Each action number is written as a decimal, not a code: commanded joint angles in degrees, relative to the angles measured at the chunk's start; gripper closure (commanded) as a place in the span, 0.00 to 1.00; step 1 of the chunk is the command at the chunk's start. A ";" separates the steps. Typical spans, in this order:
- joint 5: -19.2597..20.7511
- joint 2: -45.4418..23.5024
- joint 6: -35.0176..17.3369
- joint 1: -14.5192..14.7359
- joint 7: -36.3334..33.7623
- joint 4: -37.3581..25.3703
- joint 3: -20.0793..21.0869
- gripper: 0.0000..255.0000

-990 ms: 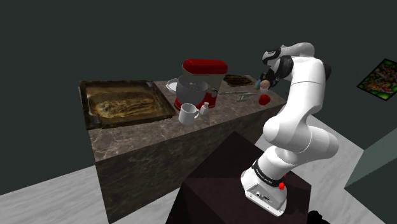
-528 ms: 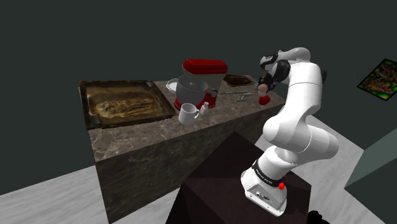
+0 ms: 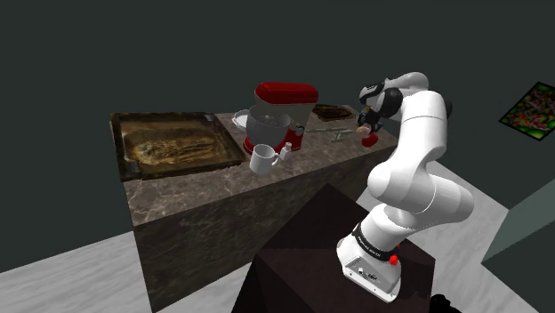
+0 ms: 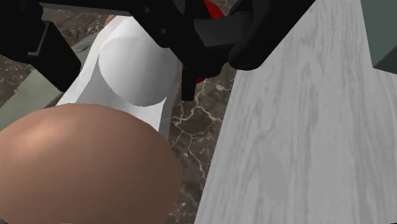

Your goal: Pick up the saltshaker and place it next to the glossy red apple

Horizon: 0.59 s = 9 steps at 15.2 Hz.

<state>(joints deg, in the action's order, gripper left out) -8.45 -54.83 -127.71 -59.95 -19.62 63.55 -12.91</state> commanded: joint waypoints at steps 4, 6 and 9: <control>-0.23 -2.03 -2.21 -0.11 -0.01 0.13 0.26 1.00; -0.33 -2.99 -3.03 -0.18 -0.02 -0.01 0.37 1.00; -0.47 -4.51 -4.19 -0.31 -0.04 -0.37 0.54 1.00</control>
<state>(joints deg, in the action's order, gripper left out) -8.87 -58.88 -131.50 -60.23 -19.64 63.28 -12.42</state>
